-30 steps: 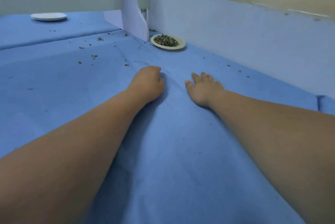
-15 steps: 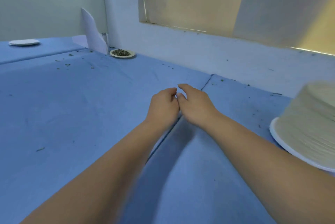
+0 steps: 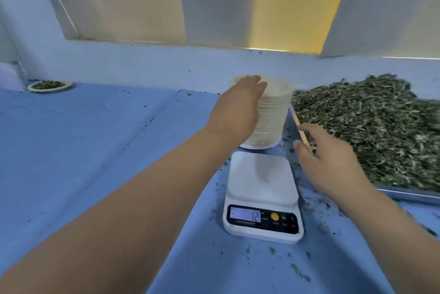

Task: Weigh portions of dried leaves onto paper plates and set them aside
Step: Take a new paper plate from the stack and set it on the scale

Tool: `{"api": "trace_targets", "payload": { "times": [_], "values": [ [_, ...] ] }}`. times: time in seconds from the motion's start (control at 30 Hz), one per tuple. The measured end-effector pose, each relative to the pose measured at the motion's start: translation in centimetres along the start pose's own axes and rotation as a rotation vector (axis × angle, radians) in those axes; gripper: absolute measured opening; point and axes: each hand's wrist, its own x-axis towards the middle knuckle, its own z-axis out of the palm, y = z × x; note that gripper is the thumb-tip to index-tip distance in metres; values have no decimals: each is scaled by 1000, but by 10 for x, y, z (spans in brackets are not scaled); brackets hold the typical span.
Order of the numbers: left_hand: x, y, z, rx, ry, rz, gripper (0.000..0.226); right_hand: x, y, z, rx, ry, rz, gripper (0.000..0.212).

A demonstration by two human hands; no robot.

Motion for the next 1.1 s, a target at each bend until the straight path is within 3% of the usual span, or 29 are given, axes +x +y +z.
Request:
{"api": "trace_targets", "payload": {
  "times": [0.2,0.3,0.4,0.67,0.93,1.1],
  "values": [
    [33,15,18,344,-222,59,49,-16,58,-9,-332,-124,171,34],
    [36,16,20,446,-228,102,40,-18,63,1,-459,-167,125,45],
    [41,14,19,522,-199,126,37,-12,63,5,-422,-117,90,46],
    [46,9,18,580,-151,211,28,-1,66,20,-475,-30,65,44],
    [56,7,14,581,-60,328,57,-1,69,28,-500,68,46,46],
    [56,1,10,557,-66,329,54,-2,70,29,-503,99,41,46]
  ]
}}
